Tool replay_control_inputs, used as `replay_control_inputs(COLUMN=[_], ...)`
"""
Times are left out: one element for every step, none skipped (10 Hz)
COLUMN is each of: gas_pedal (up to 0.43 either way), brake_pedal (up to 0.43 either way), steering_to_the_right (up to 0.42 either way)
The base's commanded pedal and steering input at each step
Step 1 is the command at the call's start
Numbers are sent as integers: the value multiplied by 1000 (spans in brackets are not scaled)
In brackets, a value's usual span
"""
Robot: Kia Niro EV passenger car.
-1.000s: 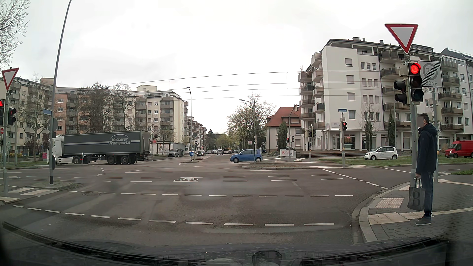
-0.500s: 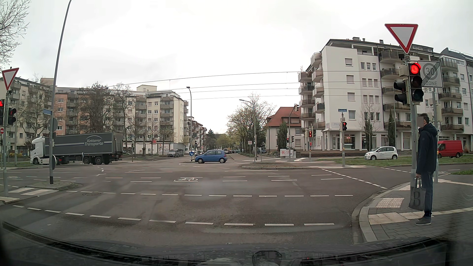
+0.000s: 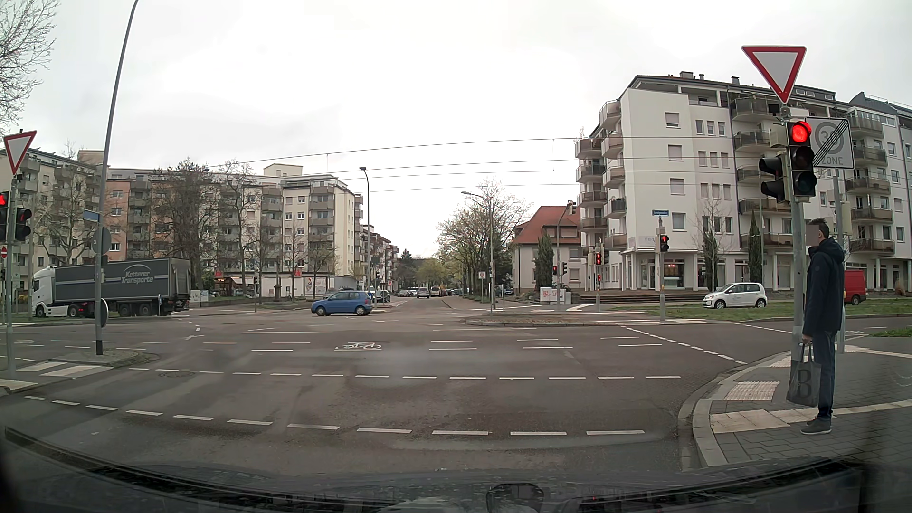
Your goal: Follow the waypoints while adhering to traffic rules and regulations
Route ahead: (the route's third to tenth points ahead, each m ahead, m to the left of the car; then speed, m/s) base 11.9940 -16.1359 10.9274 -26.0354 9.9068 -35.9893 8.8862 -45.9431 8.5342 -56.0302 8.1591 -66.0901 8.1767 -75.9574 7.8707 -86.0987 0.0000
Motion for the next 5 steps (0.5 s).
replay_control_inputs(gas_pedal=[0,0,0,0,0], brake_pedal=[256,262,256,256,256], steering_to_the_right=[-82,-82,-82,-81,-82])
